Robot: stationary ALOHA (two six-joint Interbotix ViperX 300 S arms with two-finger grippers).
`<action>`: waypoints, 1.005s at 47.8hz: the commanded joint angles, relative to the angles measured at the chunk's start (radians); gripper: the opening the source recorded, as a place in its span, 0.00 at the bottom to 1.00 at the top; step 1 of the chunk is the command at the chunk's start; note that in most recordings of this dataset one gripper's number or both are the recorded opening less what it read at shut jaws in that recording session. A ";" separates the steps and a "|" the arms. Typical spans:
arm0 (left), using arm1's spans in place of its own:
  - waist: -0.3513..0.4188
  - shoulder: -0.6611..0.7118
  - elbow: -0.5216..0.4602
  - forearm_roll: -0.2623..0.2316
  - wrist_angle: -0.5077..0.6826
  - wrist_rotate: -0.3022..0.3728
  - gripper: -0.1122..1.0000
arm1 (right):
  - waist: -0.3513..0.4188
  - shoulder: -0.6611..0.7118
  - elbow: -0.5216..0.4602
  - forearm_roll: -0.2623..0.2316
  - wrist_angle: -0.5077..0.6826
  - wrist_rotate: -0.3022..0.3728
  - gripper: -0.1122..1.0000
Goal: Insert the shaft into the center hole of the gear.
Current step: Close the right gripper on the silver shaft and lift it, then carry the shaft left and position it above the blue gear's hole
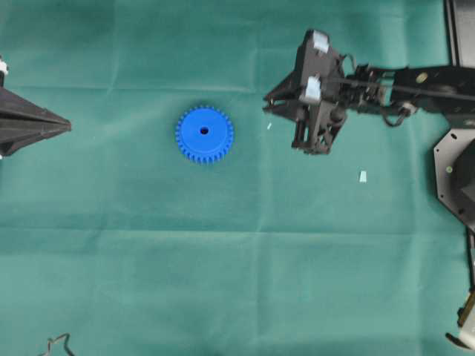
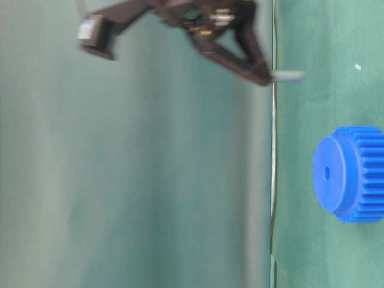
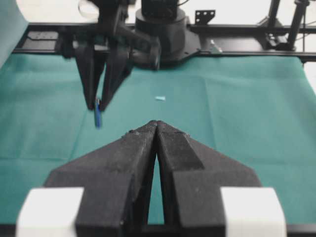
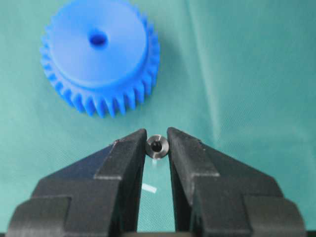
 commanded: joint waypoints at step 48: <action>-0.002 0.000 -0.023 0.002 0.003 -0.008 0.10 | 0.086 0.110 -0.288 -0.006 0.086 -0.002 0.28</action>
